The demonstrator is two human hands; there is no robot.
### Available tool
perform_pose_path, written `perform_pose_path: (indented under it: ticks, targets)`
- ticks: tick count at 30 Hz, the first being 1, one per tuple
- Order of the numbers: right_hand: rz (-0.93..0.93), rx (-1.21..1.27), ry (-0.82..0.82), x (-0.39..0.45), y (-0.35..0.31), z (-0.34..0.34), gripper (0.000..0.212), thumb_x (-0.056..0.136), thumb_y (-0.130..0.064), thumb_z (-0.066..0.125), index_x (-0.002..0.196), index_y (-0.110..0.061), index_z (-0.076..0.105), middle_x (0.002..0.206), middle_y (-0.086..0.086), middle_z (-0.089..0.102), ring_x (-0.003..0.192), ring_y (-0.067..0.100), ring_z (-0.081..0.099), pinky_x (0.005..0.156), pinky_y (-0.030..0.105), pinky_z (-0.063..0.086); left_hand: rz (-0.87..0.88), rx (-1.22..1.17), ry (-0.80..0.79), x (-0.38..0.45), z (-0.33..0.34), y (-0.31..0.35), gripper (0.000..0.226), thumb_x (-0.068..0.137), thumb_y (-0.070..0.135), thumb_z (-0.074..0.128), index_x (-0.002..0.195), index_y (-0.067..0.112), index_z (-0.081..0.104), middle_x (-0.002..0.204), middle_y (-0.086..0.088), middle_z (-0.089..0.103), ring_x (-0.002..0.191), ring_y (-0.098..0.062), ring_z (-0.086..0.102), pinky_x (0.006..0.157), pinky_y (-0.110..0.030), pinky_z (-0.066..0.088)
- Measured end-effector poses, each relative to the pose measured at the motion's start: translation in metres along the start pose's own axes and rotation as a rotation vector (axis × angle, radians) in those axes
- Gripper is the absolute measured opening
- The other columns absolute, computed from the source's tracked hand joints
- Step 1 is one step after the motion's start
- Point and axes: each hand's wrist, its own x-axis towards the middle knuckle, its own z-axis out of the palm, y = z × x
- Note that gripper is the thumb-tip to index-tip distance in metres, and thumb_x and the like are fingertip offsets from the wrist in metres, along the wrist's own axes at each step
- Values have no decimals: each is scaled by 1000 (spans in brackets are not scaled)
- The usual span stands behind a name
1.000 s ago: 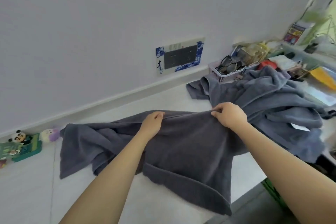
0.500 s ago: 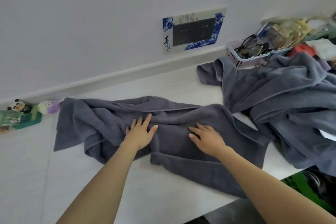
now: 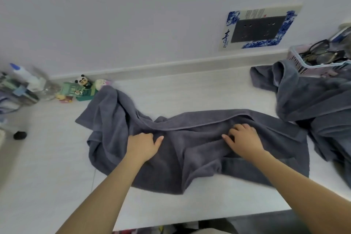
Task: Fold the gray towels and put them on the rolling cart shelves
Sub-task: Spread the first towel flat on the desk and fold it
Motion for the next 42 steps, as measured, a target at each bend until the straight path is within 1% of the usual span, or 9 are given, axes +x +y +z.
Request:
perform_pose_path:
  ticks: [3, 6, 9, 16, 25, 29, 32, 37, 42]
  targets:
    - [-93, 93, 186, -15, -42, 14, 49, 91, -49, 43, 120, -14, 60, 126, 10, 58, 114, 32, 54, 96, 41, 44, 165, -67, 271, 0, 15, 9, 36, 95, 37, 46, 103, 7, 65, 102, -12, 62, 95, -31, 60, 77, -39, 43]
    - [-121, 124, 16, -25, -62, 36, 70, 91, -63, 16, 149, -25, 20, 155, -1, 14, 144, 22, 16, 118, 39, 8, 275, -107, 61, 2, 33, 18, 56, 97, 43, 39, 148, 23, 26, 151, -13, 25, 138, -35, 25, 110, -53, 24]
    - [-115, -6, -57, -38, -43, 56, 68, 93, -65, 9, 148, -27, 21, 152, 3, 30, 141, 25, 23, 112, 39, 4, 213, -93, -65, 7, 47, 21, 64, 98, 52, 26, 149, 36, -10, 159, -6, -10, 145, -33, -6, 114, -58, -4]
    - [-81, 63, 10, -28, -13, 30, 70, 92, -66, 10, 129, -24, 53, 128, 4, 56, 117, 29, 52, 100, 42, 28, 196, -322, 317, 32, 24, 38, 49, 96, 33, 48, 138, 10, 43, 139, -15, 41, 128, -31, 37, 98, -46, 43]
    - [-23, 188, 54, 56, -36, 12, 53, 98, -47, 33, 148, -33, 19, 157, -3, 18, 140, 23, 22, 113, 41, 19, 158, -327, 272, 80, 7, 47, 53, 99, 35, 39, 148, 22, 24, 144, -10, 35, 130, -27, 35, 98, -41, 43]
    - [24, 226, 215, 92, -28, 16, 30, 98, -32, 44, 118, -16, 59, 121, 6, 57, 114, 30, 45, 93, 40, 33, 115, -240, 139, 109, 10, 45, 56, 100, 42, 30, 151, 31, 9, 157, -8, 13, 141, -28, 19, 113, -47, 26]
    - [160, 221, 340, 120, -12, 1, 27, 96, -27, 48, 93, -7, 66, 90, 14, 66, 89, 36, 54, 78, 41, 36, 117, -207, 70, 126, 12, 42, 56, 100, 45, 24, 151, 31, 6, 160, -7, 2, 146, -26, 4, 119, -48, 4]
    - [355, 109, 280, 154, -4, -20, 34, 91, -21, 52, 124, -11, 56, 130, 13, 53, 117, 36, 42, 98, 42, 29, 83, -67, 69, 138, 24, 35, 61, 96, 55, 11, 151, 32, -2, 159, -4, -11, 146, -22, -15, 112, -54, -18]
    - [-75, 111, 191, 109, -65, 28, 51, 94, -48, 30, 136, -25, 49, 147, 7, 41, 134, 38, 38, 111, 47, 15, 69, -135, 145, 137, 33, 24, 77, 82, 61, -5, 151, 29, 0, 159, -3, -11, 146, -18, -15, 114, -52, -17]
